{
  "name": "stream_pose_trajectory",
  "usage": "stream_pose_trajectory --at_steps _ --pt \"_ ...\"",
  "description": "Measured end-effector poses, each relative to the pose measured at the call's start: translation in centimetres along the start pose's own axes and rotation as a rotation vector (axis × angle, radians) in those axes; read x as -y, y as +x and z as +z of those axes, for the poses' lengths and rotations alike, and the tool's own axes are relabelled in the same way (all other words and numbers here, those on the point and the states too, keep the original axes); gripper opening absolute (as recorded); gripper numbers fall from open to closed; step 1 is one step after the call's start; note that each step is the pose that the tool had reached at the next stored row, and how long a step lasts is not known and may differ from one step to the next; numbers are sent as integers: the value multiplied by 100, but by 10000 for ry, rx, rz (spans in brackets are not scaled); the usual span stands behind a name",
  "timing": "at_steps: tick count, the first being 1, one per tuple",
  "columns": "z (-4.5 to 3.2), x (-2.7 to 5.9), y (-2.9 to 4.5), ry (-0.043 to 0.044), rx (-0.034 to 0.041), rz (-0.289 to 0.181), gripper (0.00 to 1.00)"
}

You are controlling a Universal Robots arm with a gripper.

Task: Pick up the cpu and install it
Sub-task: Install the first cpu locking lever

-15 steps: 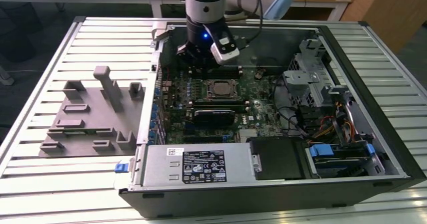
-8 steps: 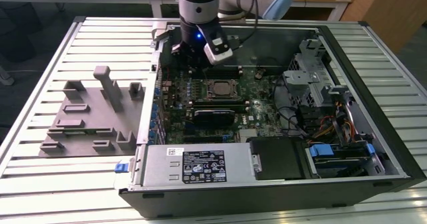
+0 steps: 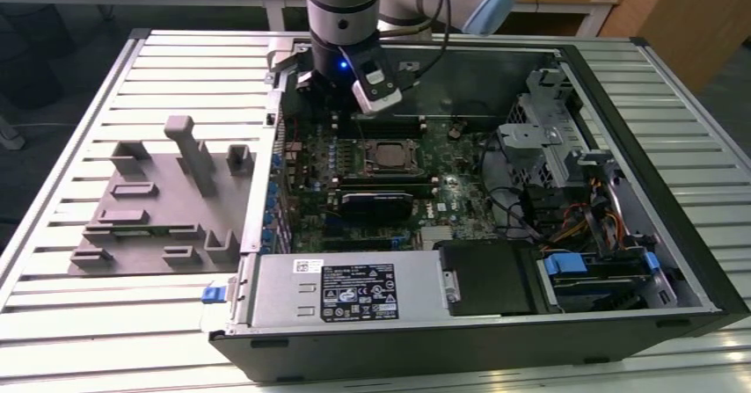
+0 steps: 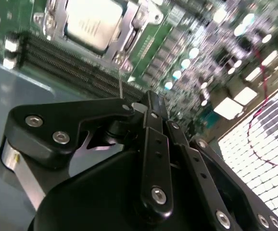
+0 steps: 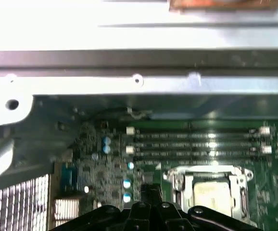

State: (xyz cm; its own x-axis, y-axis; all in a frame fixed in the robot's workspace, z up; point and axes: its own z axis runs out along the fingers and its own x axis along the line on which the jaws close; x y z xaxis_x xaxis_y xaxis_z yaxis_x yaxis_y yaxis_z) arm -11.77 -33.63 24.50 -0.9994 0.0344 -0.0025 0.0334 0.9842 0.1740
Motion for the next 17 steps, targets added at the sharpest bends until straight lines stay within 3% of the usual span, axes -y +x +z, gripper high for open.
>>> stream_pose_trajectory --at_steps 6,9,14,17 --pt "-3 2 4 -510 -15 3 11" --pt "-4 3 4 -694 -22 5 11" --pt "-4 3 3 -703 -24 6 11" --pt "-4 1 -38 -704 -27 6 11"
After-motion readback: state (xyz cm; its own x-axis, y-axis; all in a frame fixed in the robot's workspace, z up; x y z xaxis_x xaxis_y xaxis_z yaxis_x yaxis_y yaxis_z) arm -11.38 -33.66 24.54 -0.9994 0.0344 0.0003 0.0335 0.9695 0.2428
